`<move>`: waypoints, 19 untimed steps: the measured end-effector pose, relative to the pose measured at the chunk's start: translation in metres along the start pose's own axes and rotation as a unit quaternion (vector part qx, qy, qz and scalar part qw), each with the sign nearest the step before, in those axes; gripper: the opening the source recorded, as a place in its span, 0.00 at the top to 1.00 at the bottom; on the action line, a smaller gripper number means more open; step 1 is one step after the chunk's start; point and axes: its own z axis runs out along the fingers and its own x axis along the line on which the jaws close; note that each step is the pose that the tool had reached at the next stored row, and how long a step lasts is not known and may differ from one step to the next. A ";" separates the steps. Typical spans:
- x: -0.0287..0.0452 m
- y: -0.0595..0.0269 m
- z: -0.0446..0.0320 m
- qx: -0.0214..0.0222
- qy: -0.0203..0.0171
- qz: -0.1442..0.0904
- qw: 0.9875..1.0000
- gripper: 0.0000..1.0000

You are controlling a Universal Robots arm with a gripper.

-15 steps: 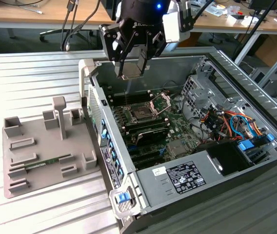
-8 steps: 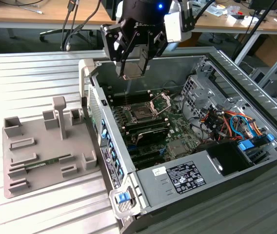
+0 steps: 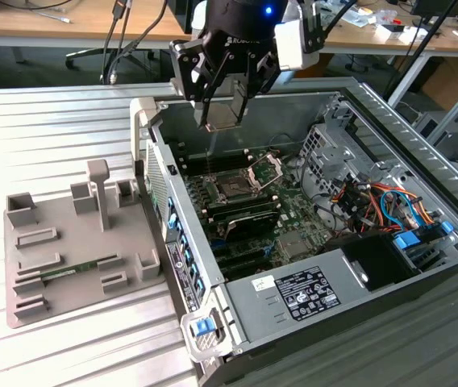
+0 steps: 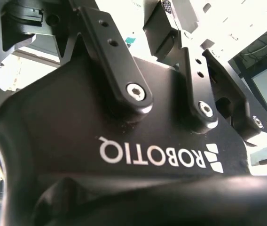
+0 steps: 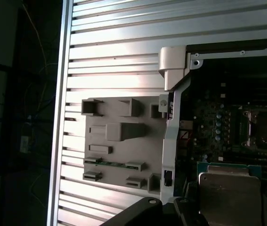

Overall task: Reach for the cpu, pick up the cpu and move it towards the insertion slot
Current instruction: 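Pick up the cpu and move it towards the insertion slot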

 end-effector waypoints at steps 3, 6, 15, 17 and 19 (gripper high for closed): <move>-0.0014 -0.0001 0.0000 0.000 0.000 0.000 1.000 0.45; -0.0030 -0.0002 0.0000 0.000 0.000 0.000 1.000 0.45; -0.0061 -0.0005 -0.0001 0.000 0.000 0.000 1.000 0.45; -0.0069 -0.0006 0.0000 0.000 0.000 0.000 1.000 0.45; -0.0079 -0.0006 0.0000 0.000 0.000 0.000 1.000 0.45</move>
